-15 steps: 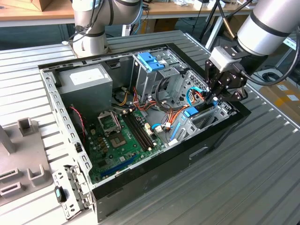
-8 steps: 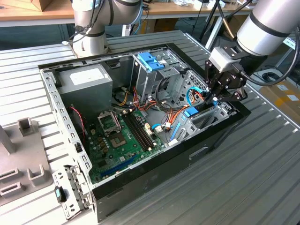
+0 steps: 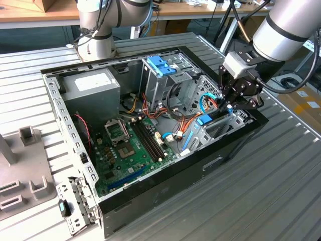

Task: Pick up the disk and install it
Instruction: 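Insert the first disk wire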

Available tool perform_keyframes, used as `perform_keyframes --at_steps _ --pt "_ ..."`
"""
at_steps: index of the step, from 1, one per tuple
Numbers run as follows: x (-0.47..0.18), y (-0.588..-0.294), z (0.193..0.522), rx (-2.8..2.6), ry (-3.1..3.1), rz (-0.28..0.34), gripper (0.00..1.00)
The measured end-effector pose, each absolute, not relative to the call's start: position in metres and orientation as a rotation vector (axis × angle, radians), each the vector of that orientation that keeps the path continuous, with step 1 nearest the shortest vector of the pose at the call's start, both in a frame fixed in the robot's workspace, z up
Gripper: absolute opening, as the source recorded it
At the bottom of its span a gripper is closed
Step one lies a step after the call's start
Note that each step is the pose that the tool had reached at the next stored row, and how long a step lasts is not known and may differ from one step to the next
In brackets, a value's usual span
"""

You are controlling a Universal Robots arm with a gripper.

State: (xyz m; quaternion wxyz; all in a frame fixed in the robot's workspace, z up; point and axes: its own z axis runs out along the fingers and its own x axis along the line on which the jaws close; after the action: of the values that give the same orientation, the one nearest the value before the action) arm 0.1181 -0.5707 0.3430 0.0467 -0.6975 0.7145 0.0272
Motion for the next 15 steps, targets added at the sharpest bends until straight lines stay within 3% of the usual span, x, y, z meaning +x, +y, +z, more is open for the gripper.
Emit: perform_keyframes --at_steps 15 --pt "0.1181 -0.5707 0.3379 -2.128 2.180 0.083 0.17"
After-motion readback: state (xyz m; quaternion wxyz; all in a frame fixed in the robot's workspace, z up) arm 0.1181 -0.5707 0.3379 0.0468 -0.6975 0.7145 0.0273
